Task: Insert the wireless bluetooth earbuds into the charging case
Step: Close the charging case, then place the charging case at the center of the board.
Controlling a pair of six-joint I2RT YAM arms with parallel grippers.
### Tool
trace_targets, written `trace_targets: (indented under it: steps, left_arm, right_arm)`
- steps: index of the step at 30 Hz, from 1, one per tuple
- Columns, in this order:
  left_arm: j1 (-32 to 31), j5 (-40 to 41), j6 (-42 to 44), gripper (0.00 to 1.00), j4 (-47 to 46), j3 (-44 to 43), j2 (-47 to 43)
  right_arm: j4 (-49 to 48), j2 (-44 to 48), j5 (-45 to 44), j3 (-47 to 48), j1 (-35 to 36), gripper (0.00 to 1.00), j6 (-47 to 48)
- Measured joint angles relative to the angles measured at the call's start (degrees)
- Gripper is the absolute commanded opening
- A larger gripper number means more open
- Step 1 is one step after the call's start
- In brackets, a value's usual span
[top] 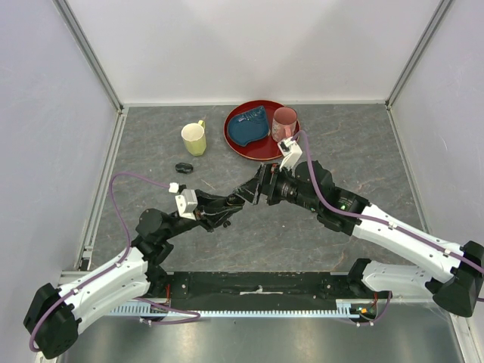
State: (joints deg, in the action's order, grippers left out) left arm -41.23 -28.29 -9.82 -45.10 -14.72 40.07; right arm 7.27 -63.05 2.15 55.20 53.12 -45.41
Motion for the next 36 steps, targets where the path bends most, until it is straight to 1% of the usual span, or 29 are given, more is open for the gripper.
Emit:
trace_targets:
  steps: [10, 16, 20, 25, 28, 32, 36]
  left_arm:
    - [0.0, 3.3, -0.3, 0.02, 2.8, 0.0, -0.2]
    - [0.0, 5.0, -2.7, 0.02, 6.0, -1.0, 0.0]
    - [0.0, 6.0, -5.1, 0.02, 13.2, -6.1, 2.4]
    - [0.1, 8.2, -9.7, 0.02, 20.5, -13.9, 8.3]
    - [0.1, 8.4, -13.2, 0.02, 22.7, -16.2, 12.3]
    - [0.1, 8.2, -18.3, 0.02, 24.7, -18.2, 19.6]
    - [0.1, 8.1, -22.9, 0.02, 26.6, -20.9, 26.9]
  right_arm:
    - [0.4, -0.9, -0.3, -0.6, 0.0, 0.95, -0.9]
    - [0.9, -1.4, -2.5, -0.7, -0.1, 0.98, -1.5]
    - [2.9, 0.9, -9.2, -1.5, 0.0, 0.98, -3.4]
    - [9.5, 8.7, -21.7, -4.5, 0.0, 0.98, -9.3]
    - [13.6, 13.7, -28.3, -6.7, -0.1, 0.98, -13.0]
    - [17.3, 18.2, -33.9, -8.3, -0.1, 0.98, -16.0]
    - [19.7, 19.8, -36.3, -8.8, -0.1, 0.98, -17.3]
